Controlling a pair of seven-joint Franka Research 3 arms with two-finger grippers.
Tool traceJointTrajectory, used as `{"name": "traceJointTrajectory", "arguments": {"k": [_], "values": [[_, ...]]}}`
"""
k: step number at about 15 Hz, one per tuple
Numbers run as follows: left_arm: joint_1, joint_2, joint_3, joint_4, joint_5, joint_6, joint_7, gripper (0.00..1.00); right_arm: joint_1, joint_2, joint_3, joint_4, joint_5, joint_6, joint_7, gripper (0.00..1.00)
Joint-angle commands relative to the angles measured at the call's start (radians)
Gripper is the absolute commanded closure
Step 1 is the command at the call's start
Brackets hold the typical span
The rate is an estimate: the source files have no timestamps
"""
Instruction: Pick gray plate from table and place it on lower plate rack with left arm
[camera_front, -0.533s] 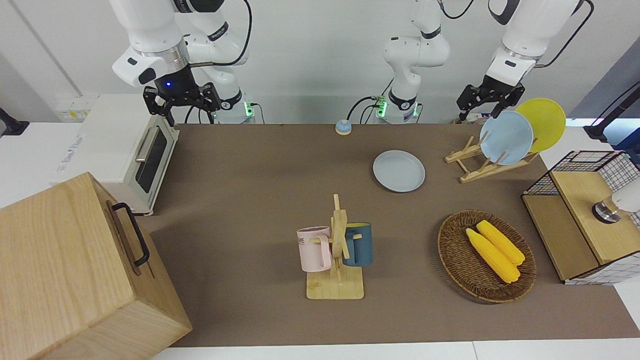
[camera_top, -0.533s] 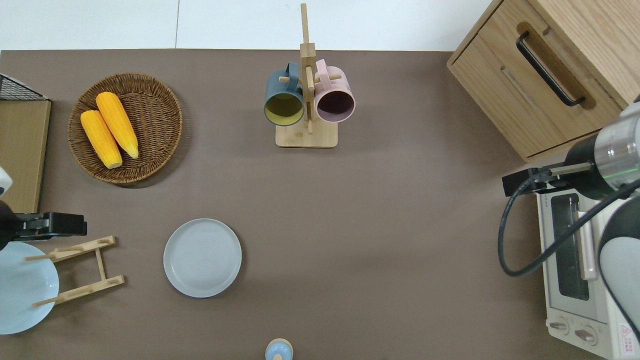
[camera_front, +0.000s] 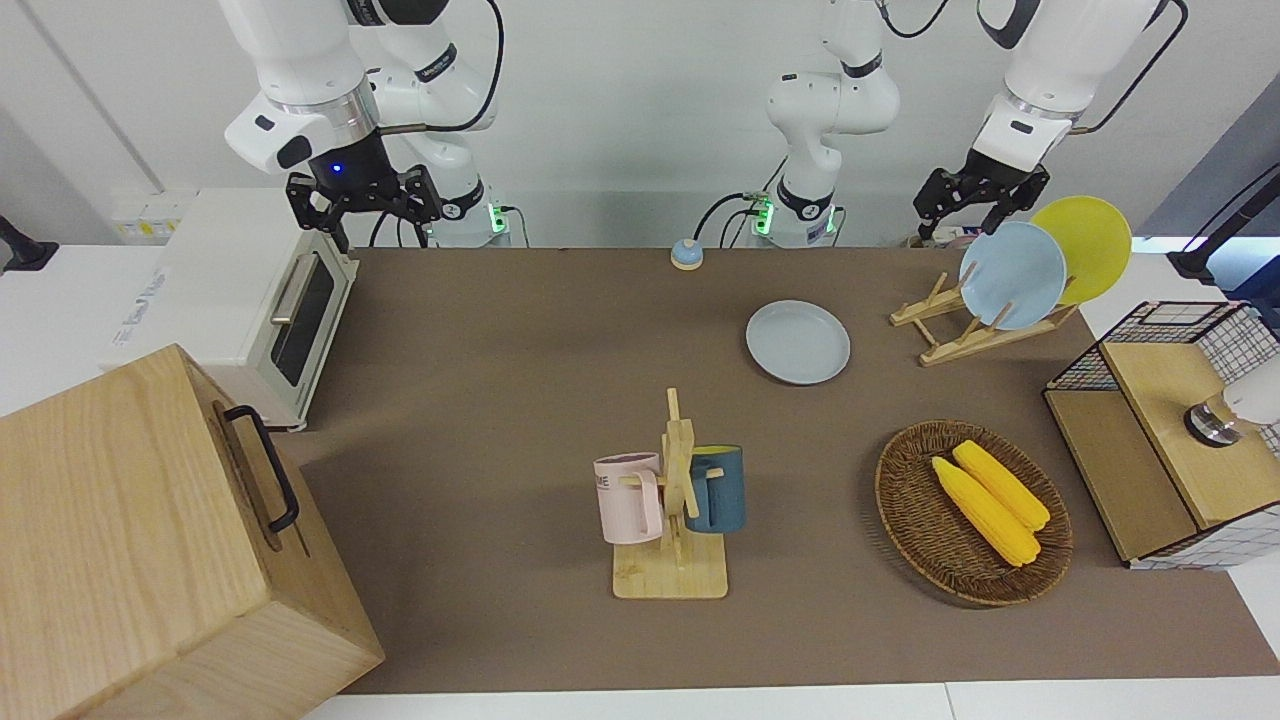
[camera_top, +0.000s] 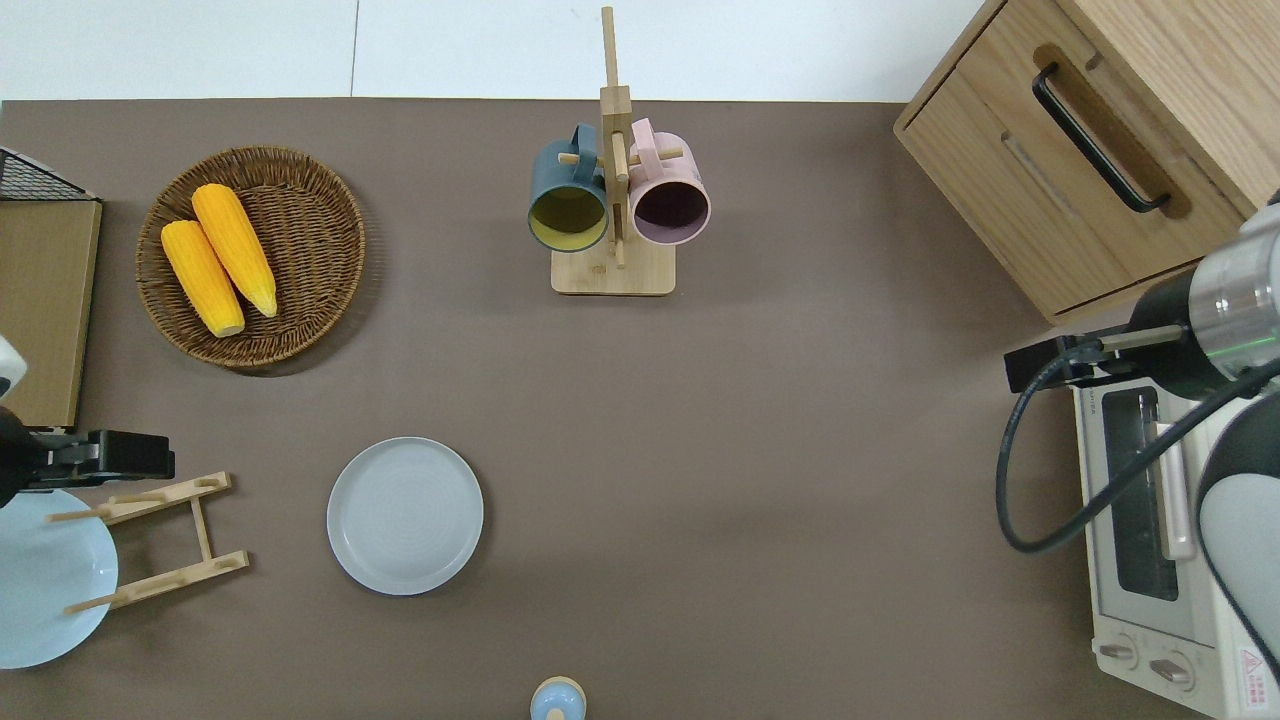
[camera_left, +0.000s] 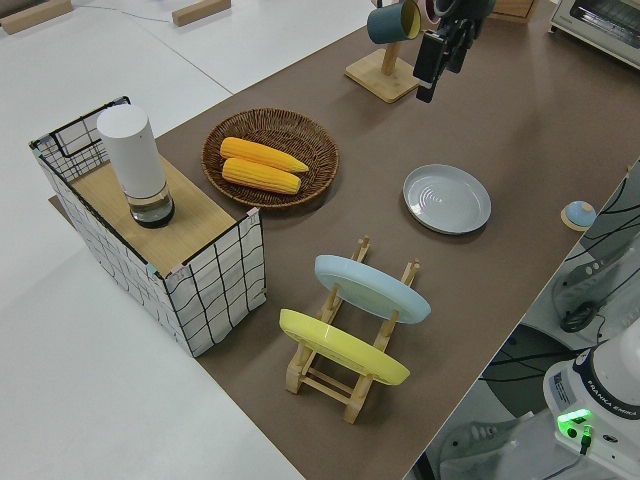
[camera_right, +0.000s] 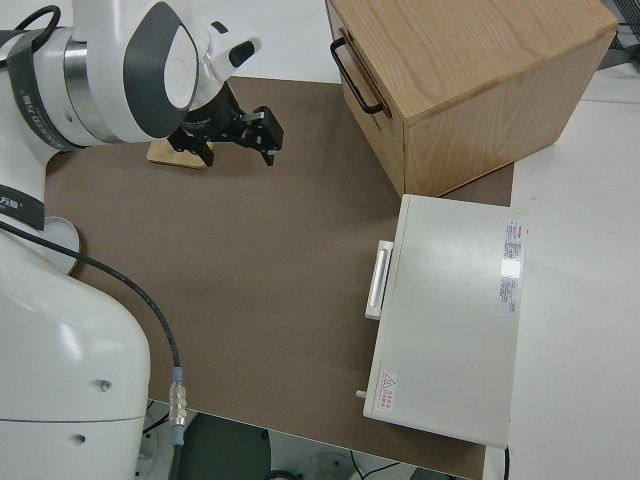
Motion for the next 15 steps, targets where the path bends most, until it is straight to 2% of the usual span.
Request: {"name": "traceJointTrajectory", "arguments": {"k": [1,3,5,10,15], "values": [[-0.007,-0.008,0.002,0.002,0.012,-0.017,-0.017,0.01,-0.019,-0.003,0.017,0.009,-0.002,-0.014,0.013,0.017],[-0.007,-0.017,0.002,-0.033,0.007,-0.006,-0.014,0.01,-0.019,-0.001,0.017,0.009,-0.002,-0.014,0.013,0.017],[-0.008,-0.043,0.002,-0.131,0.006,0.047,-0.014,0.01,-0.02,-0.003,0.016,0.009,-0.002,-0.014,0.013,0.017],[-0.008,-0.058,0.0,-0.435,0.003,0.375,-0.015,0.01,-0.019,-0.001,0.016,0.009,-0.002,-0.014,0.013,0.017],[-0.011,-0.063,-0.009,-0.61,-0.001,0.555,-0.027,0.01,-0.019,-0.001,0.017,0.009,-0.002,-0.014,0.013,0.017]]}}
